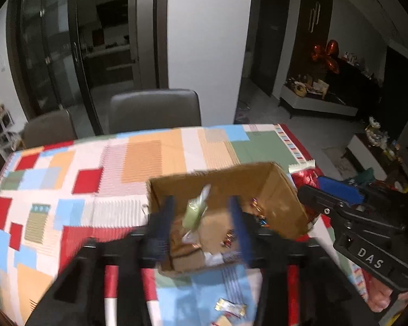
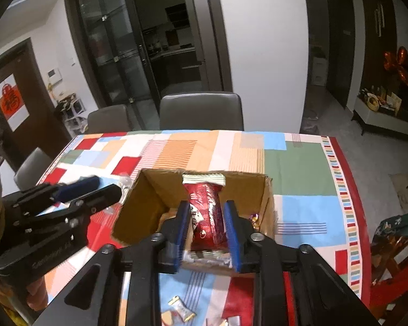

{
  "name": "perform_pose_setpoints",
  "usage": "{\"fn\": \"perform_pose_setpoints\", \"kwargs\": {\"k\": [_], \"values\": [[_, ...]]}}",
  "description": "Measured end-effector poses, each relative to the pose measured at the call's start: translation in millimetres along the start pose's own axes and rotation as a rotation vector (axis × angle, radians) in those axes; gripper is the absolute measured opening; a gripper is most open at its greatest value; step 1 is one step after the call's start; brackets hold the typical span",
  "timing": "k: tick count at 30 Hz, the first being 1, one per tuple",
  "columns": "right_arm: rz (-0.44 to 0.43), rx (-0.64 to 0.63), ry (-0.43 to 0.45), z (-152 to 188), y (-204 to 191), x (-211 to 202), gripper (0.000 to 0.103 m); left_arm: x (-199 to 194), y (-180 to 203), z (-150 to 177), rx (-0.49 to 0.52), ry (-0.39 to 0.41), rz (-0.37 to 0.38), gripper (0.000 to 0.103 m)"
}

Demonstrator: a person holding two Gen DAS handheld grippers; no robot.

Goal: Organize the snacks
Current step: 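Carry the green jelly cup and red snack into the box and open both grippers, then move both grippers to the clear cake packet and white-purple packet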

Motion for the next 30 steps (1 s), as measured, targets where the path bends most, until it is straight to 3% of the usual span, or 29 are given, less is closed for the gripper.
{"fn": "perform_pose_setpoints", "kwargs": {"k": [3, 14, 25, 27, 30], "values": [[0.028, -0.007, 0.015, 0.3, 3.6, -3.5, 0.041, -4.8, -1.3, 4.9, 0.009, -0.007, -0.009, 0.051], [0.001, -0.027, -0.008, 36.7, -0.2, -39.6, 0.042, -44.6, 13.6, 45.8, 0.054, -0.010, 0.045, 0.052], [-0.030, -0.039, -0.119, 86.7, -3.9, -55.2, 0.042, -63.1, 26.8, 92.9, 0.068, -0.084, 0.070, 0.052], [-0.040, -0.028, -0.148, 95.5, -2.5, -53.7, 0.051, -63.3, 29.4, 100.9, 0.069, -0.104, 0.074, 0.052], [-0.043, -0.020, -0.178, 108.1, -0.6, -51.9, 0.051, -62.6, 32.4, 110.9, 0.073, -0.134, 0.078, 0.052]]}}
Point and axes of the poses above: each gripper's, at about its wrist camera, not at the fingertips, and x roughly the way its jaws point, y to its right, z to its underside, the point moved 1 cm from there along x, roughly the way its jaws point, and after that the axes turned 13 degrees about y, right-handed, at the moved point
